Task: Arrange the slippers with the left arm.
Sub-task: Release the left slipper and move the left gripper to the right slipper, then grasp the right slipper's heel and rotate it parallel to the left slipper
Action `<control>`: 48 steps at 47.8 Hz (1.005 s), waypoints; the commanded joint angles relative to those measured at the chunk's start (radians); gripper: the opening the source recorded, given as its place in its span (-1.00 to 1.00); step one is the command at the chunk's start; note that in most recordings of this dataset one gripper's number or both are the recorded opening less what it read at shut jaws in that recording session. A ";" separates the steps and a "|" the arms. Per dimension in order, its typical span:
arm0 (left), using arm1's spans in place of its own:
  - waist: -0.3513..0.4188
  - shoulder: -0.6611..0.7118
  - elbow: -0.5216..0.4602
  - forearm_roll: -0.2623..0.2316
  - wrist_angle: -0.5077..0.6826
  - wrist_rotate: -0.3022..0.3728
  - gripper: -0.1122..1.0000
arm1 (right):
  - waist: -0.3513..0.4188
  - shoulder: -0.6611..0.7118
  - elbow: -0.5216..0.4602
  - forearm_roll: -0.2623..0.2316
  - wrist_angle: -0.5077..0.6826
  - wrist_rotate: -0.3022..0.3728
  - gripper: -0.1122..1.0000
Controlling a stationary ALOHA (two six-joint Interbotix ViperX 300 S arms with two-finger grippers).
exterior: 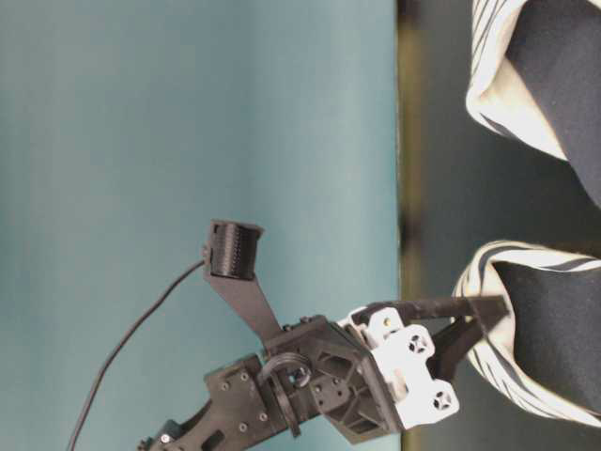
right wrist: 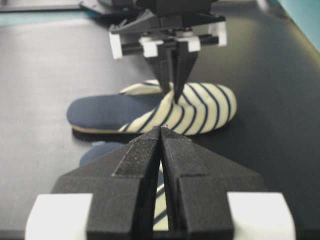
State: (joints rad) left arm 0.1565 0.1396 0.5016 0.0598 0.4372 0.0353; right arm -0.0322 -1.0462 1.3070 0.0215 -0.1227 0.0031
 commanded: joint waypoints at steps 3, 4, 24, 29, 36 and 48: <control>0.000 -0.012 0.008 0.003 -0.011 -0.012 -0.19 | 0.005 0.005 -0.006 0.002 -0.006 0.006 -0.80; -0.002 -0.011 0.009 0.003 -0.012 -0.014 -0.08 | 0.005 0.005 -0.006 0.002 -0.005 0.006 -0.80; -0.077 -0.083 -0.049 0.003 0.071 0.176 0.72 | 0.015 -0.008 -0.006 0.002 -0.003 0.006 -0.80; -0.109 -0.084 -0.117 0.003 0.124 0.262 0.72 | 0.020 -0.012 -0.006 0.002 -0.002 0.006 -0.80; -0.141 -0.040 -0.210 0.003 0.086 0.402 0.72 | 0.023 -0.017 -0.003 0.002 -0.002 0.006 -0.80; -0.100 0.109 -0.319 0.003 -0.164 0.540 0.72 | 0.023 -0.020 -0.003 0.000 -0.002 0.006 -0.80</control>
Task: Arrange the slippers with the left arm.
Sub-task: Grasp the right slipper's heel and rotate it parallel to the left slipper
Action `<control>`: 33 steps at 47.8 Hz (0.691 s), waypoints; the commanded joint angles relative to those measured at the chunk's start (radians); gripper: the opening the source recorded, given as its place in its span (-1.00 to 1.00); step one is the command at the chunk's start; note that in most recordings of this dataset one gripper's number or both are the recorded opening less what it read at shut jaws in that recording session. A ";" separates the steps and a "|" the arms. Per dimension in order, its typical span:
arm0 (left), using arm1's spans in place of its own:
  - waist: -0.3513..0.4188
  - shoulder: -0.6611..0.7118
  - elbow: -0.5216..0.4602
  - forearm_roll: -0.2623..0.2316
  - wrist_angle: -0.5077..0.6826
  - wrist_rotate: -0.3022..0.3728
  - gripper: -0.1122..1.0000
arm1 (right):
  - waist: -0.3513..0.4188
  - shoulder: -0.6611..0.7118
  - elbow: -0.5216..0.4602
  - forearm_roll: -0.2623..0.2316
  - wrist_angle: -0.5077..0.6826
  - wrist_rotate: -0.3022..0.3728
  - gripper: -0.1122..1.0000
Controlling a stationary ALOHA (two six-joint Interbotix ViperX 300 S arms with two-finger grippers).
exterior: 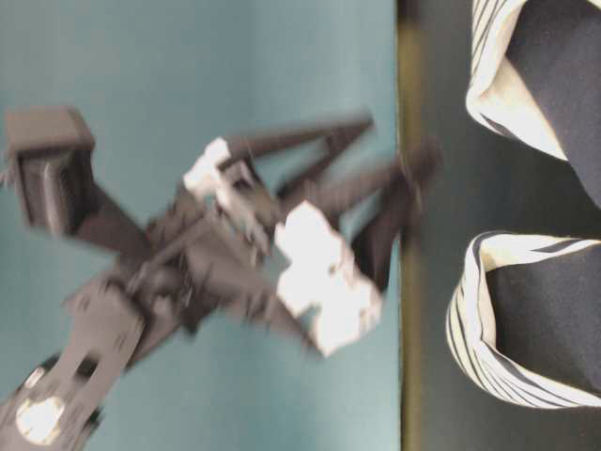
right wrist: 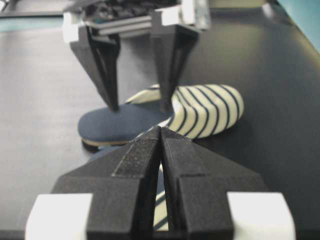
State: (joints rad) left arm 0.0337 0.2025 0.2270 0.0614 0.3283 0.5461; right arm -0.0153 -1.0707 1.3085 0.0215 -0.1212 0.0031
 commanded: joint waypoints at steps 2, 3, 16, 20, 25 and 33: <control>0.029 0.078 -0.063 0.002 -0.066 0.057 0.72 | 0.006 0.005 -0.005 0.002 -0.003 0.006 -0.80; 0.031 0.095 -0.072 0.002 -0.071 0.071 0.72 | 0.006 0.003 -0.003 0.002 -0.003 0.006 -0.80; 0.041 0.276 -0.187 0.000 -0.127 0.198 0.71 | 0.006 0.003 -0.003 0.002 -0.003 0.006 -0.80; 0.046 0.304 -0.215 0.000 -0.140 0.195 0.70 | 0.006 0.003 -0.002 0.002 -0.005 0.006 -0.80; 0.054 0.318 -0.242 0.000 -0.135 0.170 0.64 | 0.006 0.003 -0.002 0.002 -0.005 0.006 -0.80; 0.055 0.316 -0.242 0.000 -0.106 0.118 0.01 | 0.006 0.000 -0.002 0.002 -0.006 0.006 -0.80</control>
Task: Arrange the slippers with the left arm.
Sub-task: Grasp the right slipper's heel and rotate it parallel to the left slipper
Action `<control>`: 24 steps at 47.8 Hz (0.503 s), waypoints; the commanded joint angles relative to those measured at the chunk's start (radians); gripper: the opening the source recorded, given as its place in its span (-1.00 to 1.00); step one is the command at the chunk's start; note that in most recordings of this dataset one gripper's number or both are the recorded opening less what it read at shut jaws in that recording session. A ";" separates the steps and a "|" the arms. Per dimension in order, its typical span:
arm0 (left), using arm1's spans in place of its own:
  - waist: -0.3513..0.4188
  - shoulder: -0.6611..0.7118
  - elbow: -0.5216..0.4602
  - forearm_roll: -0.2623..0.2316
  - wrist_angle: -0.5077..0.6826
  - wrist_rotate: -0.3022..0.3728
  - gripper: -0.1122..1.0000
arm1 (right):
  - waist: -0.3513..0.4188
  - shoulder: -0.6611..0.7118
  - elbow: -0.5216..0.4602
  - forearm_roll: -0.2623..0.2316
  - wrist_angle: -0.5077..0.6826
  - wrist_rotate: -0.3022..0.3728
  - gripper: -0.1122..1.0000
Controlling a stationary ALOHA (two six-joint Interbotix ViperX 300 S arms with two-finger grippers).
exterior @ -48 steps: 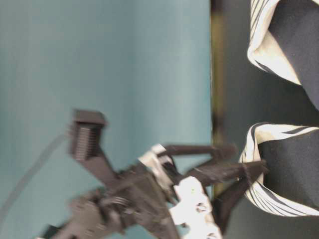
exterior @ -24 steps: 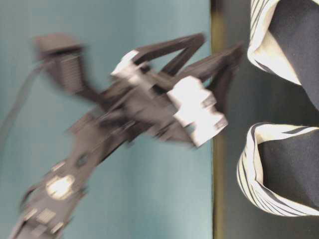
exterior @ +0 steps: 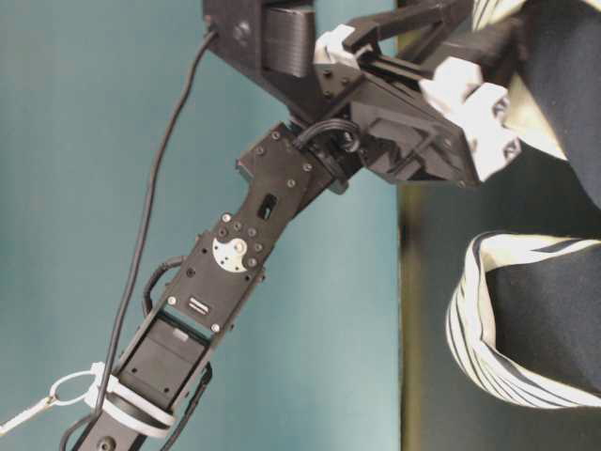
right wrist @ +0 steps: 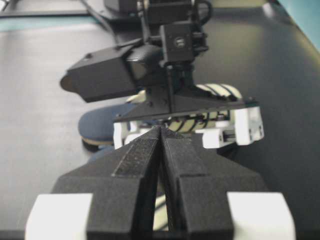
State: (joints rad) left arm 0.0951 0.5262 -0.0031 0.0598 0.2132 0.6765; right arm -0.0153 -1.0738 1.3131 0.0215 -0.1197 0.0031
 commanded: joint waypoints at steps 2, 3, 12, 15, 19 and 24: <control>-0.008 -0.009 -0.012 0.002 0.021 -0.023 -0.23 | 0.006 0.003 -0.006 0.002 -0.008 0.006 -0.80; -0.009 -0.012 -0.014 0.002 0.028 -0.029 -0.33 | 0.006 0.003 -0.006 0.002 -0.009 0.006 -0.80; -0.005 -0.066 -0.034 0.002 0.086 -0.115 -0.77 | 0.006 -0.003 -0.008 0.002 -0.006 0.005 -0.80; 0.003 -0.092 -0.048 0.002 0.126 -0.195 -0.77 | 0.006 -0.005 -0.008 0.002 -0.005 0.006 -0.80; 0.017 -0.115 -0.058 0.002 0.167 -0.302 -0.77 | 0.006 -0.006 -0.008 0.000 -0.005 0.006 -0.80; 0.038 -0.135 -0.055 0.002 0.209 -0.416 -0.77 | 0.006 -0.006 -0.006 0.002 -0.005 0.005 -0.80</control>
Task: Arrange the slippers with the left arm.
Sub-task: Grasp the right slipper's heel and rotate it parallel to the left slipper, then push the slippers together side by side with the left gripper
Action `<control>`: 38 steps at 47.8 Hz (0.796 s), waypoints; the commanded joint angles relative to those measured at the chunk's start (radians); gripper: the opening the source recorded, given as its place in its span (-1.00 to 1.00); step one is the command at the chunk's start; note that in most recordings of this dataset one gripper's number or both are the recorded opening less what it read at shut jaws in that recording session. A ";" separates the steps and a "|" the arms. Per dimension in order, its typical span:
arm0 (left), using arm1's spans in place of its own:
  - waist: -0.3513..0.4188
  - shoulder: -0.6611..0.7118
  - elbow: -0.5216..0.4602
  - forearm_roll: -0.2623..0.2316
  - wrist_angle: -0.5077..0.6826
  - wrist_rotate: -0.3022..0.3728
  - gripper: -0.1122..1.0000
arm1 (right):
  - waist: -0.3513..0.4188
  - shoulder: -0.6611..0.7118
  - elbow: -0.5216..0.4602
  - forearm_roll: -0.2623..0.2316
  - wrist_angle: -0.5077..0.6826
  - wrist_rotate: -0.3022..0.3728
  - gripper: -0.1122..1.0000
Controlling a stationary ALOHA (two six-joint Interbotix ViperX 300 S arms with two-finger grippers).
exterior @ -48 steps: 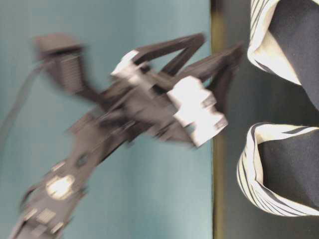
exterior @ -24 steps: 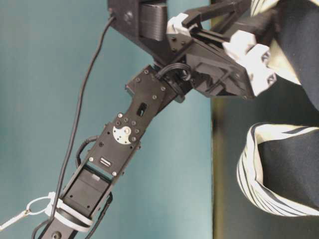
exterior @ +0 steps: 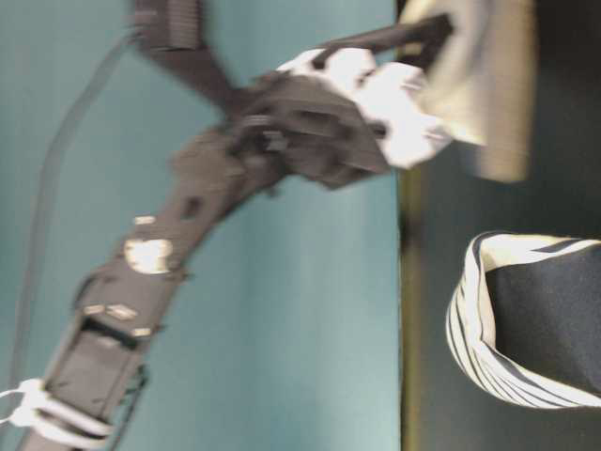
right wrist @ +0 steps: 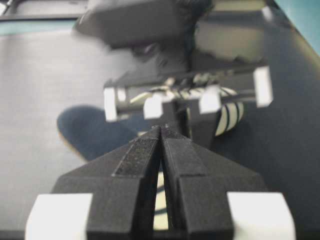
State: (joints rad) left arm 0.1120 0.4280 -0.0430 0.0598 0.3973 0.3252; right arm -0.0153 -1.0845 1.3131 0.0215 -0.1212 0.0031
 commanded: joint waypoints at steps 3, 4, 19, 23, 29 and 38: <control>0.029 -0.041 -0.012 0.002 0.064 -0.109 -0.77 | 0.006 0.003 -0.006 0.002 -0.003 0.006 -0.80; 0.029 -0.041 -0.011 0.002 0.081 -0.123 -0.77 | 0.006 0.003 -0.006 0.002 -0.003 0.005 -0.80; 0.041 -0.049 0.028 0.008 0.262 -0.307 -0.77 | 0.006 0.005 -0.003 0.000 -0.006 0.003 -0.80; 0.046 -0.038 0.041 0.012 0.236 -0.308 -0.77 | 0.006 0.003 -0.002 0.000 -0.009 0.002 -0.80; 0.046 -0.005 0.057 0.012 0.216 -0.330 -0.78 | 0.006 0.002 -0.002 0.002 -0.009 0.003 -0.80; 0.040 0.011 0.080 0.012 0.207 -0.417 -0.77 | 0.006 0.000 -0.002 0.000 -0.006 0.003 -0.80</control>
State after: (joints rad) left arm 0.1580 0.4449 0.0337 0.0690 0.6121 -0.0660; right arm -0.0153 -1.0876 1.3177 0.0215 -0.1212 0.0031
